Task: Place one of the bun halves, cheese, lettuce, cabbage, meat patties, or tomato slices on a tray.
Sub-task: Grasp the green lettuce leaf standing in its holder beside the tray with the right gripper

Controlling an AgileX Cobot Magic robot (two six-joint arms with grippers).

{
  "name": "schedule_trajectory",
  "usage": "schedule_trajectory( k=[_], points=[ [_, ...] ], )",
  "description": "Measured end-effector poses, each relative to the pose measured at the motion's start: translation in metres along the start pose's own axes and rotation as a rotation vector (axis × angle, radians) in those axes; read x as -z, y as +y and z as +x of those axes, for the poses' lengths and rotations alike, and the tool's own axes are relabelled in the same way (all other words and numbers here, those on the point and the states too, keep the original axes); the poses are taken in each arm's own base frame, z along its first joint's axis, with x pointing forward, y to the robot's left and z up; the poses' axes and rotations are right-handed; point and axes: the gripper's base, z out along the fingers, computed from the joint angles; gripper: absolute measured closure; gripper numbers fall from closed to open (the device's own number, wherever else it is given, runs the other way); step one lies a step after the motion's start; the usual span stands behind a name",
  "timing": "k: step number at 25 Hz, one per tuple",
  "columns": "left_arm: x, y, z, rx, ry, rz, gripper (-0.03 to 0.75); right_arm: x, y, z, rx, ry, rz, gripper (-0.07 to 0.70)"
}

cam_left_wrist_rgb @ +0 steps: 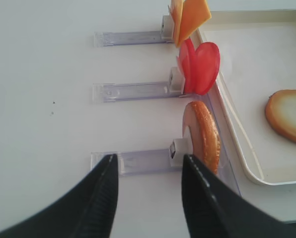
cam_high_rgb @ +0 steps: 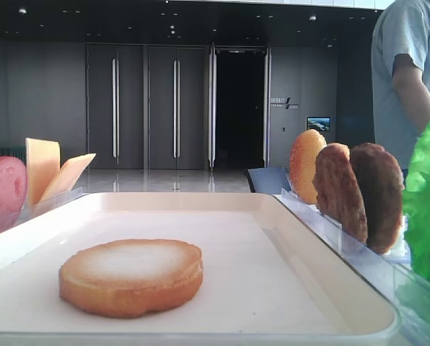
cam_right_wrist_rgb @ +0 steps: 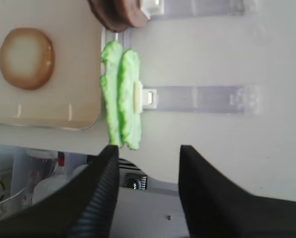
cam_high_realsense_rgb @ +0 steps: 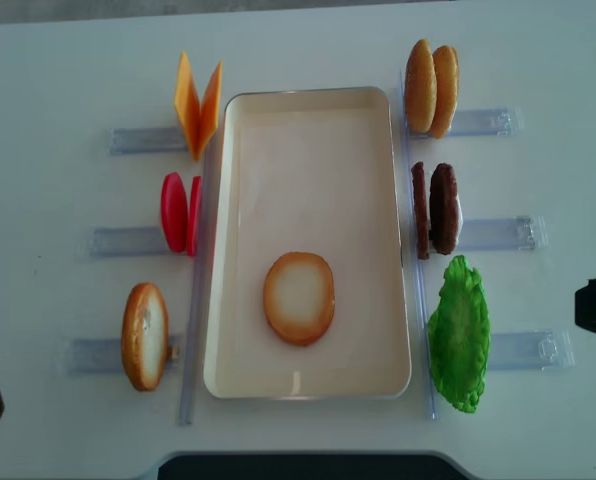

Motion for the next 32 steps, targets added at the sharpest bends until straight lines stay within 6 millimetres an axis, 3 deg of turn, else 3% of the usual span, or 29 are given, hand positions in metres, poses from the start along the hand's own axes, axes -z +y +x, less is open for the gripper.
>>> schedule_trajectory(
  k=[5, 12, 19, 32],
  points=[
    [0.0, 0.0, 0.0, 0.0, 0.0, 0.0, 0.392, -0.006, 0.019, 0.011, 0.041, 0.083, -0.021, 0.352],
    [0.0, 0.0, 0.0, 0.0, 0.0, 0.0, 0.409, -0.039, 0.042, 0.009, 0.146, 0.172, 0.08, 0.342],
    [0.0, 0.0, 0.0, 0.0, 0.0, 0.0, 0.409, -0.056, 0.051, 0.0, 0.151, 0.157, 0.082, 0.22],
    [0.0, 0.0, 0.0, 0.0, 0.0, 0.0, 0.409, -0.096, 0.053, -0.025, 0.123, 0.142, 0.126, 0.208]
  ],
)
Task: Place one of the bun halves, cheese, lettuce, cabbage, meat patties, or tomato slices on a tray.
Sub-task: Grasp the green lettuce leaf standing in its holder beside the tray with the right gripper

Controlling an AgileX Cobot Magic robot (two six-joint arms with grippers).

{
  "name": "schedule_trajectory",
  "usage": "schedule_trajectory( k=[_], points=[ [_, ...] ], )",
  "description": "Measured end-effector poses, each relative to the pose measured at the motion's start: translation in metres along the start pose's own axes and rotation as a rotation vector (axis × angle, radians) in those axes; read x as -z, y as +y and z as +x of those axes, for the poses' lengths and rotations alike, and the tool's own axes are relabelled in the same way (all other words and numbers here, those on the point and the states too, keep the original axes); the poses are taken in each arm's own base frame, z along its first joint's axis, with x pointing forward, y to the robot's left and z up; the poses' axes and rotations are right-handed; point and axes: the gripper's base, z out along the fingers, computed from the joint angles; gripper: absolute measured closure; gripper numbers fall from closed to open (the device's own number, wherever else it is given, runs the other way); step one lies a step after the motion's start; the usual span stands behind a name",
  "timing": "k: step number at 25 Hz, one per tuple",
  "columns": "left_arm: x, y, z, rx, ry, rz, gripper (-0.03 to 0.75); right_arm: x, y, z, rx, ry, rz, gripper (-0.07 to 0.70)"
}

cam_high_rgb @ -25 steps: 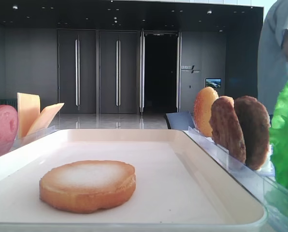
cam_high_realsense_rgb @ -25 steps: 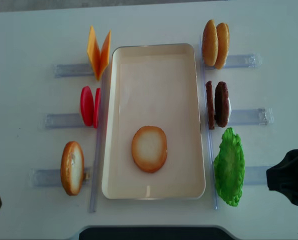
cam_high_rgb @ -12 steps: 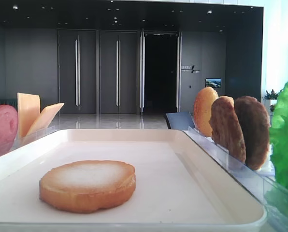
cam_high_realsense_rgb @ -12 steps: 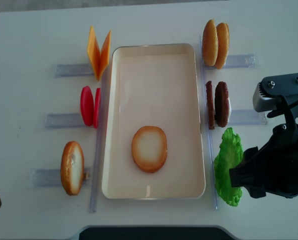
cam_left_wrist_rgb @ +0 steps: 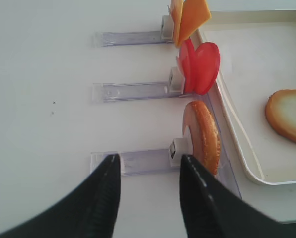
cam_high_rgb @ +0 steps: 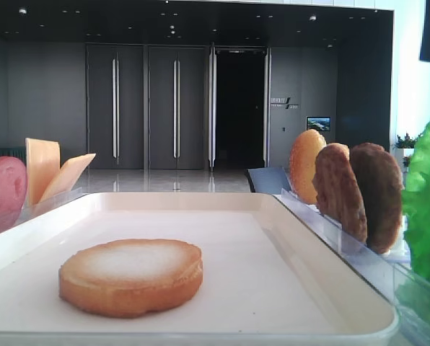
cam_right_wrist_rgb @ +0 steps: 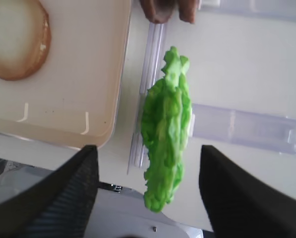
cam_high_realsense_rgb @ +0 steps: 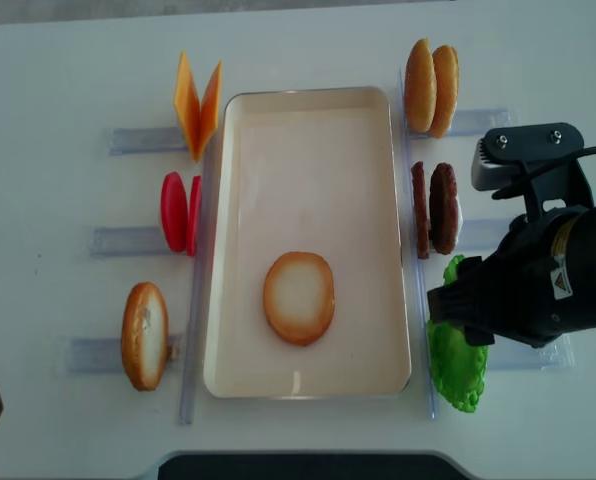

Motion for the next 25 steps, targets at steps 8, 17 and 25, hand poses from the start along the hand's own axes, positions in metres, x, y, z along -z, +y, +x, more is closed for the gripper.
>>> schedule_trajectory(
  k=[8, 17, 25],
  points=[
    [0.0, 0.0, 0.0, 0.0, 0.0, 0.0, 0.409, -0.02, 0.005, -0.005, 0.034, 0.052, 0.021, 0.208],
    [0.0, 0.0, 0.0, 0.0, 0.0, 0.0, 0.409, -0.021, 0.007, -0.008, 0.038, 0.031, 0.001, 0.28],
    [0.0, 0.0, 0.0, 0.0, 0.0, 0.0, 0.409, -0.021, 0.003, -0.009, 0.062, 0.013, 0.042, 0.557]
  ],
)
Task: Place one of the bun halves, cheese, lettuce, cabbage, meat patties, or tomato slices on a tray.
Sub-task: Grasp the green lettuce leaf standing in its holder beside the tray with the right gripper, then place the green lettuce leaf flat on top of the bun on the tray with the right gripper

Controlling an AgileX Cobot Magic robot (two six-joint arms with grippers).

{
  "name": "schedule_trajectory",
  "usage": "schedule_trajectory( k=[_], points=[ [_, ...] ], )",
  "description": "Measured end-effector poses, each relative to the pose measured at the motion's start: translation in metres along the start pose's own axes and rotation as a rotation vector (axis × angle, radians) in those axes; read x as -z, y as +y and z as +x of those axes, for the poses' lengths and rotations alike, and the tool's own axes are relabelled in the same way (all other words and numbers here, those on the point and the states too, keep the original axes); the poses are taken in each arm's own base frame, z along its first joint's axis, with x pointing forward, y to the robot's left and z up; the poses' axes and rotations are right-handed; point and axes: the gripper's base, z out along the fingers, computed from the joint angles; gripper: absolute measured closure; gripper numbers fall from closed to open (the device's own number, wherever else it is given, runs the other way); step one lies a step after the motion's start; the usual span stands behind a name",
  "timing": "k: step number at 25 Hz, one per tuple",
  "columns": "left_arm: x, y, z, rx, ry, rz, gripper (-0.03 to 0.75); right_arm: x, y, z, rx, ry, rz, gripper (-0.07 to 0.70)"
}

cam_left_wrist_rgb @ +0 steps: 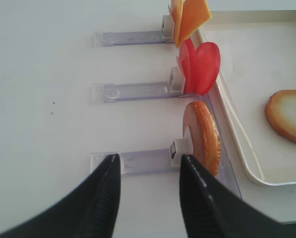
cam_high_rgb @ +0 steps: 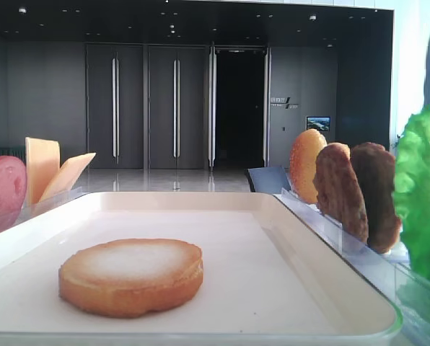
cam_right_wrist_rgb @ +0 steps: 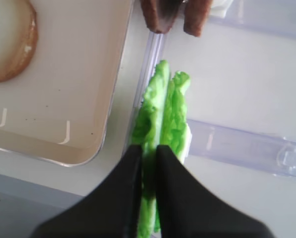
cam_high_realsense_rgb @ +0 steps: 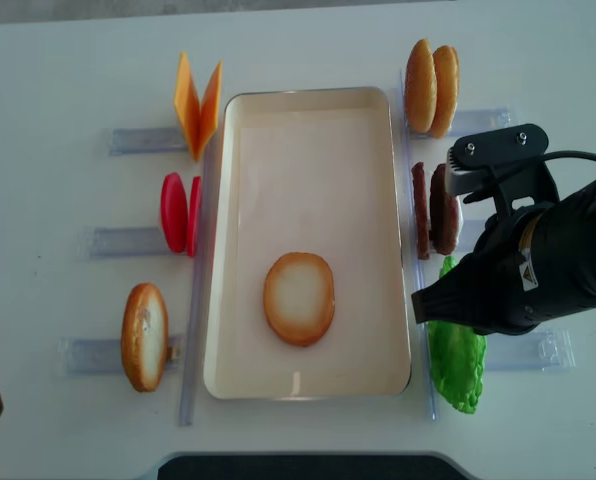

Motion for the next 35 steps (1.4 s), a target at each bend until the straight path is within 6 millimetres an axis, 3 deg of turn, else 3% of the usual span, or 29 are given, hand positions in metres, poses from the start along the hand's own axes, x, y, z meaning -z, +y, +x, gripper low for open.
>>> schedule_trajectory(
  k=[2, 12, 23, 35],
  points=[
    [0.0, 0.0, 0.0, 0.0, 0.0, 0.0, 0.409, 0.0, -0.002, 0.0, -0.001, 0.002, 0.024, 0.603],
    [0.0, 0.0, 0.0, 0.0, 0.0, 0.0, 0.409, 0.004, 0.0, 0.001, -0.018, 0.032, 0.021, 0.604],
    [0.0, 0.0, 0.0, 0.0, 0.0, 0.0, 0.419, 0.06, 0.04, -0.007, 0.057, 0.014, -0.038, 0.604],
    [0.0, 0.0, 0.0, 0.0, 0.0, -0.001, 0.423, 0.068, 0.06, 0.005, 0.077, 0.012, -0.084, 0.604]
  ],
)
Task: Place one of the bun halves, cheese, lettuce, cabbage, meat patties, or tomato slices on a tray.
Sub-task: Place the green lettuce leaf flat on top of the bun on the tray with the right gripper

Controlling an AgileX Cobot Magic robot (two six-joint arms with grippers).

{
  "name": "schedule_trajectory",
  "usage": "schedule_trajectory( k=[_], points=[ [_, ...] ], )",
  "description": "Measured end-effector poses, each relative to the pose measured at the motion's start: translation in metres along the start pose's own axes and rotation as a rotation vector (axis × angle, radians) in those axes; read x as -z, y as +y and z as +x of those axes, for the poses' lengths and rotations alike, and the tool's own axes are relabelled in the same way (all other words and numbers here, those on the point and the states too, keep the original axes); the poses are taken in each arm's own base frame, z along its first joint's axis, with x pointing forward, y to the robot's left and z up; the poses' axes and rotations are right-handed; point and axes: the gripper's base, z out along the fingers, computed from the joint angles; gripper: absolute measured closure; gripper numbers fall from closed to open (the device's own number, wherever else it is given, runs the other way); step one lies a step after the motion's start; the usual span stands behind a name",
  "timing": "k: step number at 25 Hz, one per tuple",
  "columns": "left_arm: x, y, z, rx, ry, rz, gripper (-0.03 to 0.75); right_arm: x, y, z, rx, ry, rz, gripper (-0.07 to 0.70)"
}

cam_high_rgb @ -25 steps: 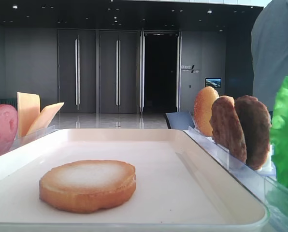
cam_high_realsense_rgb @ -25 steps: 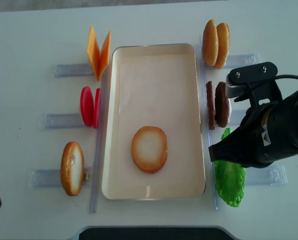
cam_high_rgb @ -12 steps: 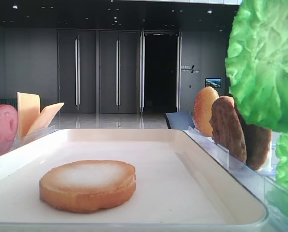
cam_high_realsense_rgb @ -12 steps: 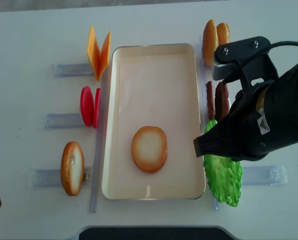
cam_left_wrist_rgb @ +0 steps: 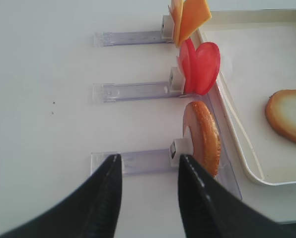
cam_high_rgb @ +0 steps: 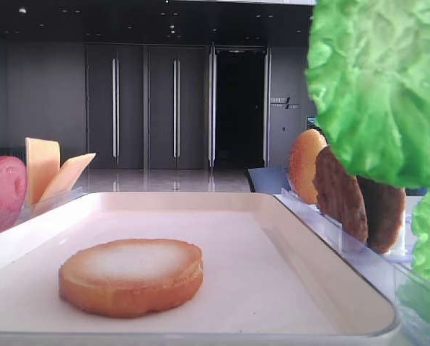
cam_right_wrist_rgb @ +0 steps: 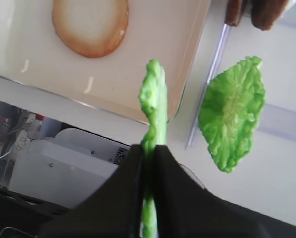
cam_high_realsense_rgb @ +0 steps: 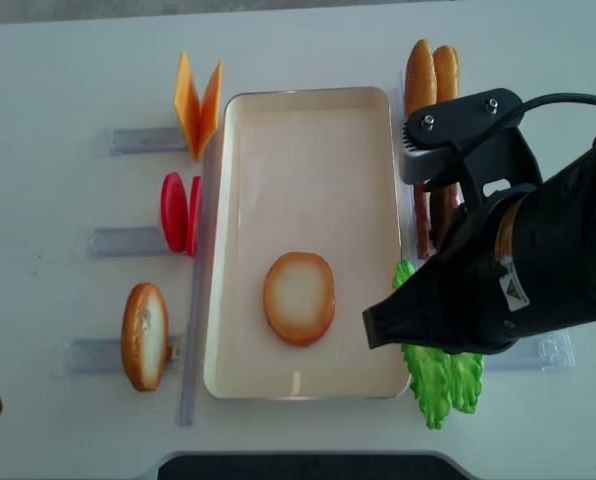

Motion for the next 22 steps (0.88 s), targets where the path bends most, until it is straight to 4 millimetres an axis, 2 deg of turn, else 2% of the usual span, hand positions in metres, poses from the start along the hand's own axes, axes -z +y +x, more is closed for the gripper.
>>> schedule_trajectory(
  k=[9, 17, 22],
  points=[
    [0.0, 0.0, 0.0, 0.0, 0.0, 0.0, 0.423, -0.002, 0.028, -0.012, 0.024, -0.123, -0.246, 0.604],
    [0.0, 0.0, 0.0, 0.0, 0.0, 0.0, 0.428, -0.044, 0.065, -0.026, 0.118, -0.095, -0.443, 0.604],
    [0.0, 0.0, 0.0, 0.0, 0.0, 0.0, 0.429, -0.068, 0.081, -0.031, 0.17, -0.085, -0.534, 0.604]
  ],
)
